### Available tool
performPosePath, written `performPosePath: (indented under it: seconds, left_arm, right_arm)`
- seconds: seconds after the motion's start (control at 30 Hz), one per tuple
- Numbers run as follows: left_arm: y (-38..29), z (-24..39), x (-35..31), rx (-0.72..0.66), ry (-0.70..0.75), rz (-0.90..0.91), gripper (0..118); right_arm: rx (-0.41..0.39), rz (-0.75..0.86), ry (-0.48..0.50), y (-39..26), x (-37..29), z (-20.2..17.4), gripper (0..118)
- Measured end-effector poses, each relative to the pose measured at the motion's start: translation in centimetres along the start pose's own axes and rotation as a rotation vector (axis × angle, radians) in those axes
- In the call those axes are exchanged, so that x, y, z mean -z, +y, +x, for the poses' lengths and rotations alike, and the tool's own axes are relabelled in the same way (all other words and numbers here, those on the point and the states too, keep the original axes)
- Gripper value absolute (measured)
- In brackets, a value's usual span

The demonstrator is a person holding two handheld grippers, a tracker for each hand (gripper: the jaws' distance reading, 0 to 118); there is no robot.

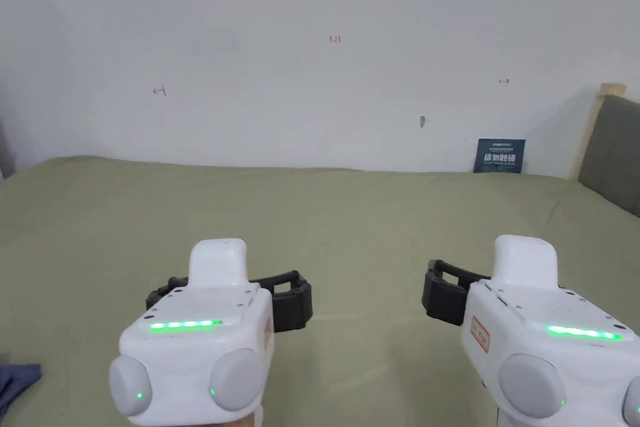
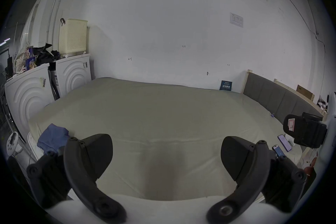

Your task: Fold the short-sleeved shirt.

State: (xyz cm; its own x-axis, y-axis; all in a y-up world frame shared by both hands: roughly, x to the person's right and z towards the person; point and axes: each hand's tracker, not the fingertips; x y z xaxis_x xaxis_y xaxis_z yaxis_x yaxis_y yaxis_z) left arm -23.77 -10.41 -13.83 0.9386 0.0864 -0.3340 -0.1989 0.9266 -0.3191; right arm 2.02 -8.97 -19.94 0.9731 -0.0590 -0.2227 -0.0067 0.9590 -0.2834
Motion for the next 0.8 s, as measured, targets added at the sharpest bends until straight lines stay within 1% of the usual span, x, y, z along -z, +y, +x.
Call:
performPosePath:
  seconds: [0.27,0.4,0.43,0.53,0.73,0.8]
  left_arm:
    - [0.4,-0.4,0.5,-0.002,0.014,-0.007,118]
    - [0.3,-0.6,1.0,-0.010,0.016,-0.018,118]
    - [0.2,-0.6,1.1,-0.011,0.016,-0.025,118]
    - [0.1,-0.6,1.2,0.001,0.019,-0.034,118]
    - [0.2,-0.6,1.0,0.002,0.006,-0.034,118]
    - [0.3,-0.6,1.0,0.002,0.008,-0.035,118]
  right_arm:
    - [0.018,-0.043,0.018,0.9,1.1,-0.4,98]
    - [0.025,-0.051,0.002,0.9,1.7,-0.5,98]
    - [0.041,-0.067,0.006,0.7,1.9,-0.4,98]
    - [0.059,-0.082,0.026,0.7,2.0,-0.3,98]
    - [0.060,-0.112,0.064,0.7,2.1,-0.5,98]
    - [0.087,-0.125,0.061,0.5,2.4,-0.5,98]
